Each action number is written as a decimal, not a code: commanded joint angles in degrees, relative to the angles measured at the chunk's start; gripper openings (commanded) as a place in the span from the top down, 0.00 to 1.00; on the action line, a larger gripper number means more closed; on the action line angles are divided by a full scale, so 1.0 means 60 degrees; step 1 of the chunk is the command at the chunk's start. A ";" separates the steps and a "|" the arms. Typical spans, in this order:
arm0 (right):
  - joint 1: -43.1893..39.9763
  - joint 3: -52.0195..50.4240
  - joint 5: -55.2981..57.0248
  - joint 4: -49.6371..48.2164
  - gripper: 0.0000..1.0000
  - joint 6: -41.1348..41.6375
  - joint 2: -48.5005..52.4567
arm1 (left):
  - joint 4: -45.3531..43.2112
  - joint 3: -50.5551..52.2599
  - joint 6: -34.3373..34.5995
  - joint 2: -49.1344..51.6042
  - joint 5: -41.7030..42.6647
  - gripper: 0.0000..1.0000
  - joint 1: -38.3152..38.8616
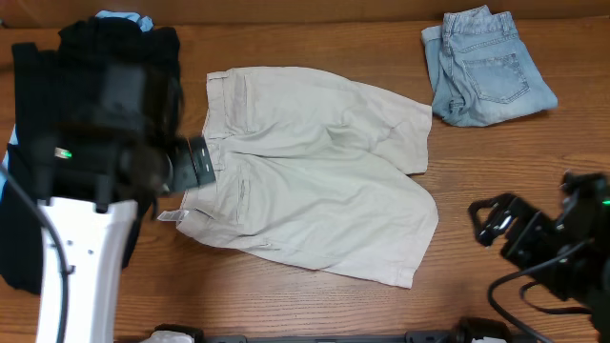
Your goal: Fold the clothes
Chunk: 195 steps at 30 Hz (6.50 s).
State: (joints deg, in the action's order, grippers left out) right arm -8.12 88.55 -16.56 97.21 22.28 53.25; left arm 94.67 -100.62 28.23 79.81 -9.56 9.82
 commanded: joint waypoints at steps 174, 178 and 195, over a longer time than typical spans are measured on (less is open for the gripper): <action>0.2641 -0.0572 0.2936 -1.0371 0.00 -0.0448 0.8885 | -0.9457 0.2932 0.2022 0.3075 -0.1676 0.00 -0.1158; 0.2692 -0.0889 0.1858 -0.9129 0.00 -0.0470 0.9071 | -0.7967 0.2484 0.1432 0.3075 -0.0488 0.00 -0.1581; 0.3442 -0.1818 0.0087 -0.9049 0.00 -0.1045 0.9595 | -0.8069 0.2565 -0.0852 0.5049 0.0106 0.03 -0.1694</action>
State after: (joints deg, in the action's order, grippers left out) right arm 12.60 77.19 -13.78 42.24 17.82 111.72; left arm 47.99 -84.55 26.79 106.00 -9.54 -0.36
